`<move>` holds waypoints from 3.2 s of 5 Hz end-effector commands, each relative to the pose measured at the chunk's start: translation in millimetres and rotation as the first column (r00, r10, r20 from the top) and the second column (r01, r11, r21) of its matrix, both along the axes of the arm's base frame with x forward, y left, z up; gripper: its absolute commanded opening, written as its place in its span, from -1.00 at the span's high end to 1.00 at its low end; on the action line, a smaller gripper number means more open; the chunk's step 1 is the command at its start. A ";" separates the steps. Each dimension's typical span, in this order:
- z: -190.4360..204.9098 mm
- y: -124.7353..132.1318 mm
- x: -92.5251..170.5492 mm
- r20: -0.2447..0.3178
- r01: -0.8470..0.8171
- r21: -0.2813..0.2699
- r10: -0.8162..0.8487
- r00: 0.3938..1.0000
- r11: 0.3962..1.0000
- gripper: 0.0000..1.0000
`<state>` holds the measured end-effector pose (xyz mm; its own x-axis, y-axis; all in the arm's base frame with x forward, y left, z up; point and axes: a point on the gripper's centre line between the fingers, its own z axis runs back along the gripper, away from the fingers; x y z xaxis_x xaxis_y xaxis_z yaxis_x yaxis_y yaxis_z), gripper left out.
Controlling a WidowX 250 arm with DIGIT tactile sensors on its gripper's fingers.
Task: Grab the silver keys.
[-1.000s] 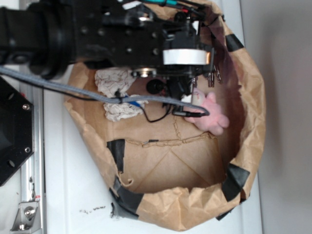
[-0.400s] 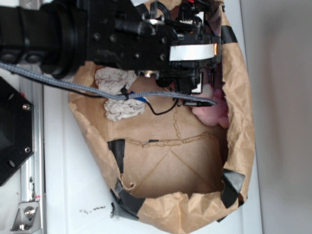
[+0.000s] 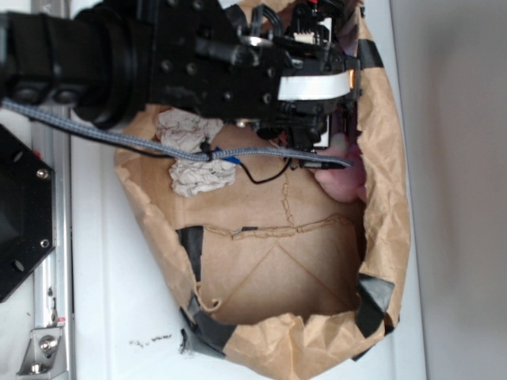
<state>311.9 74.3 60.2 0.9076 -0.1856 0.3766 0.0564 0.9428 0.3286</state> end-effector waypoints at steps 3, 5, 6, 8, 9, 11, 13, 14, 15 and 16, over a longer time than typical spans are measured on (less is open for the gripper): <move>-9.8 -8.2 6.9 0.002 0.034 0.036 -0.034 0.999 0.999 1.00; -10.1 -10.0 5.8 0.011 0.046 0.039 -0.046 0.999 0.998 1.00; -8.6 -9.8 5.8 0.011 0.047 0.040 -0.047 0.999 0.998 1.00; 39.1 -34.3 -29.8 -0.149 0.116 -0.088 -0.128 0.980 0.989 1.00; 91.0 -49.8 -66.6 -0.051 0.313 -0.254 -0.336 0.940 0.915 1.00; 91.8 -57.6 -43.3 -0.135 0.181 -0.183 -0.207 0.969 0.966 1.00; 91.5 -58.5 -34.0 -0.191 0.085 -0.180 -0.120 0.974 0.980 1.00; 97.5 -62.4 -39.2 -0.187 0.152 -0.236 -0.198 0.962 0.960 1.00; 106.3 -67.9 -53.7 -0.185 0.238 -0.277 -0.294 0.938 0.931 1.00; 107.3 -66.6 -44.1 -0.208 0.202 -0.272 -0.262 0.942 0.941 1.00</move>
<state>261.5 -0.3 146.9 0.9270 -0.3369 0.1650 0.3385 0.9408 0.0190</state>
